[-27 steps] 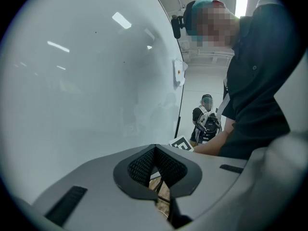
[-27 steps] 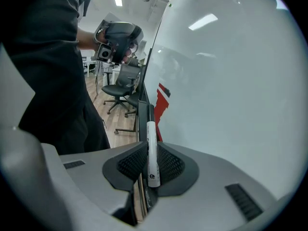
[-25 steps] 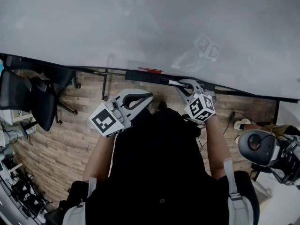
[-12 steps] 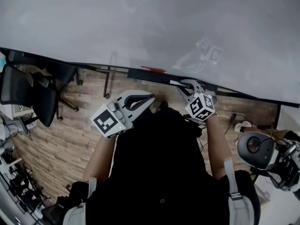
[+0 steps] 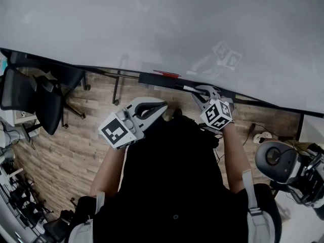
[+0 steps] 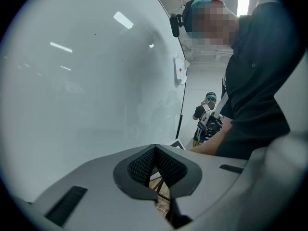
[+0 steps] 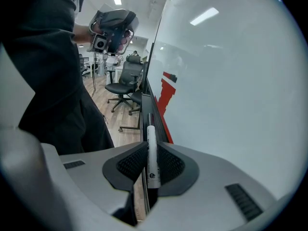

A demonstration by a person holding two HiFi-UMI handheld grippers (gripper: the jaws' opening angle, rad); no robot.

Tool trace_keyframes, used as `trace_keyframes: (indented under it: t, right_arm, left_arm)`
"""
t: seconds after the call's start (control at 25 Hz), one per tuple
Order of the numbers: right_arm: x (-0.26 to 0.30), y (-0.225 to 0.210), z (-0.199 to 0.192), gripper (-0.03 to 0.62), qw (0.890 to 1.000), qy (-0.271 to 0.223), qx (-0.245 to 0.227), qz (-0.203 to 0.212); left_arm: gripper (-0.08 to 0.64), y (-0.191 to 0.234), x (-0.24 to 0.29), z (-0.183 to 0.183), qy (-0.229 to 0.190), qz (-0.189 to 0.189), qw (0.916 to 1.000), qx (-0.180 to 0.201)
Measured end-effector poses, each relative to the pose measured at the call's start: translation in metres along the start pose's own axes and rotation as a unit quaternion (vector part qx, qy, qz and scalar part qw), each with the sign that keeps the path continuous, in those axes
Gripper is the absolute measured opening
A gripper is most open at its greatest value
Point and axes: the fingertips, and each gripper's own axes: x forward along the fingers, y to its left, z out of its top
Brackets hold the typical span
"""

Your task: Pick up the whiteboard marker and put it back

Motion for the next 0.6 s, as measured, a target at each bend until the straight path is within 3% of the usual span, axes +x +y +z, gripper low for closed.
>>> trace_keyframes:
  t: [0.6]
  right_arm:
    - [0.012, 0.000, -0.010, 0.074, 1.000, -0.015, 0.022, 0.006]
  left_arm:
    - [0.011, 0.004, 0.001, -0.016, 0.004, 0.008, 0.9999, -0.010]
